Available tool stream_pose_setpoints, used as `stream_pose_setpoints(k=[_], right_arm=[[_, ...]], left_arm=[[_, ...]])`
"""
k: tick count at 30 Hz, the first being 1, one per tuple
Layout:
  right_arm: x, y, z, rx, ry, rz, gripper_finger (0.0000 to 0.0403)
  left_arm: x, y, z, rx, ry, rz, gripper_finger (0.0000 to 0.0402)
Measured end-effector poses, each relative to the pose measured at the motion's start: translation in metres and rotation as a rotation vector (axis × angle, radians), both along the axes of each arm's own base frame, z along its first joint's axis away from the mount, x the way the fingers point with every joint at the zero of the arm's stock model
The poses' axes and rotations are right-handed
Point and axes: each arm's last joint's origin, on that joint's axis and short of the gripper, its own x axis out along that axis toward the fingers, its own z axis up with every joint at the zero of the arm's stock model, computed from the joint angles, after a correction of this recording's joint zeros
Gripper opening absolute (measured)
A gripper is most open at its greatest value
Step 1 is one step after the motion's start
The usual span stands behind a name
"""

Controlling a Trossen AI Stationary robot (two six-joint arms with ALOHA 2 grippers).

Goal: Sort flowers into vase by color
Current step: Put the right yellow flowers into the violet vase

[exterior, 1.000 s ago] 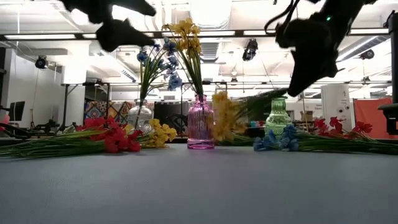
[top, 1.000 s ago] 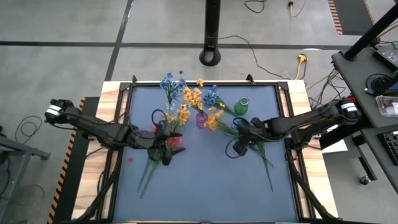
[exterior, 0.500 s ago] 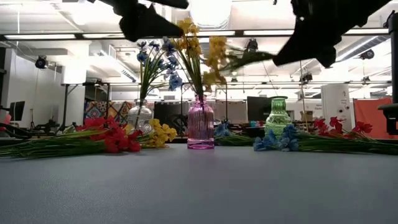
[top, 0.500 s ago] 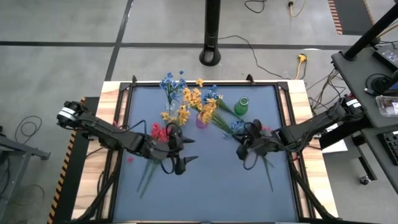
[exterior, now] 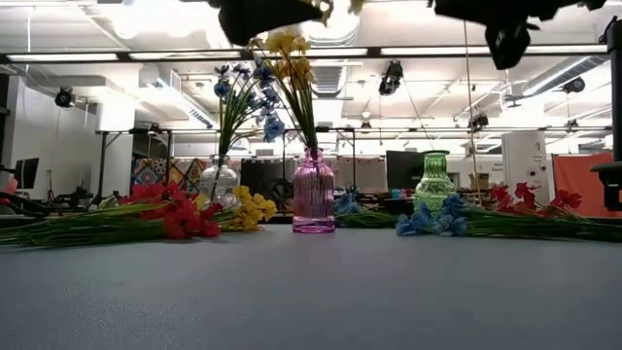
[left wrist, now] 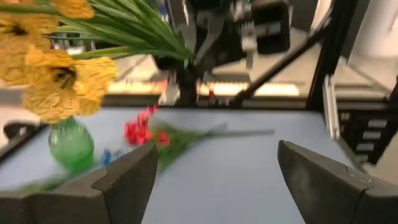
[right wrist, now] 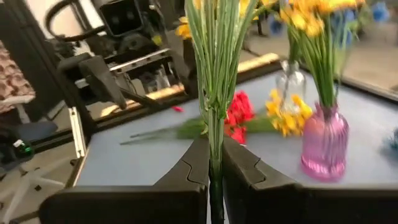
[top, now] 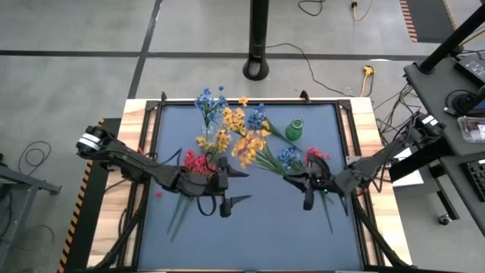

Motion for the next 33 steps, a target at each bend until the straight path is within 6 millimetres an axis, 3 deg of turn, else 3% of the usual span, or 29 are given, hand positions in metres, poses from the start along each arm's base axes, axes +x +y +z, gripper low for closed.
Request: stream_pose_setpoints(k=[12, 18, 25, 33], right_arm=[[0.029, 0.019, -0.015, -0.123, -0.15, 0.061, 0.0013], [0.042, 0.027, -0.03, -0.205, -0.235, 0.052, 0.0013], [0.053, 0.024, -0.045, -0.256, -0.258, 0.014, 0.0013], [0.069, 0.026, -0.048, -0.289, -0.246, 0.02, 0.0025]], left_arm=[[0.025, 0.001, -0.007, 0.029, -0.273, 0.025, 0.0312], [0.034, 0.002, -0.018, 0.013, -0.321, 0.016, 0.0312], [0.041, 0.0, -0.015, 0.014, -0.362, -0.013, 0.0309], [0.045, 0.001, -0.011, 0.011, -0.369, 0.007, 0.0303]])
